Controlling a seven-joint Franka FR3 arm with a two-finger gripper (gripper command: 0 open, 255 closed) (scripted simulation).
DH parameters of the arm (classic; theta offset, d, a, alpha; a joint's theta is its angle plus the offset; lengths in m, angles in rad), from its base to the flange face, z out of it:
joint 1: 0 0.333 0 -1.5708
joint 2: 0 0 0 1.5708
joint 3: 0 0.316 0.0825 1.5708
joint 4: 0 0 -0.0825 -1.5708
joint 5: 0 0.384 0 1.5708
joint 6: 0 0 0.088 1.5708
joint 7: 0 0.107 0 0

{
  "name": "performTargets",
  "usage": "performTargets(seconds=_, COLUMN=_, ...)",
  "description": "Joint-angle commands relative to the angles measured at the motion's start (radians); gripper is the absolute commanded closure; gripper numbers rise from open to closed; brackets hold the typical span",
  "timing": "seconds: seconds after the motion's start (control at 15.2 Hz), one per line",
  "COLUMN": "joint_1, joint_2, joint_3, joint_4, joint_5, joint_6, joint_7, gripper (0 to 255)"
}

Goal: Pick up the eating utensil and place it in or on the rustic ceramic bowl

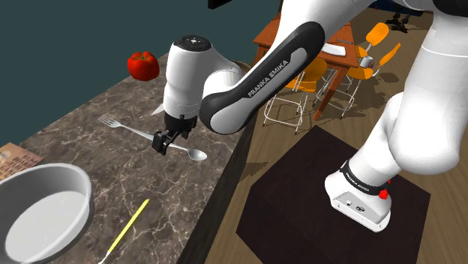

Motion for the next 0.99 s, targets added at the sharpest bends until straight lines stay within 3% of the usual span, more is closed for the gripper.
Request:
performTargets(seconds=0.0, joint_1=0.000, joint_2=0.000, joint_3=0.000, joint_4=0.000, joint_5=0.000, joint_6=0.000, joint_7=0.000, gripper=0)
performTargets(seconds=0.07, joint_1=0.000, joint_2=0.000, joint_3=0.000, joint_4=0.000, joint_5=0.000, joint_6=0.000, joint_7=0.000, gripper=255)
performTargets(seconds=0.66, joint_1=0.000, joint_2=0.000, joint_3=0.000, joint_4=0.000, joint_5=0.000, joint_6=0.000, joint_7=0.000, gripper=255)
performTargets(seconds=0.92, joint_1=-0.013, joint_2=-0.040, joint_3=0.017, joint_4=0.008, joint_5=0.032, joint_6=-0.045, joint_7=-0.023, gripper=255)
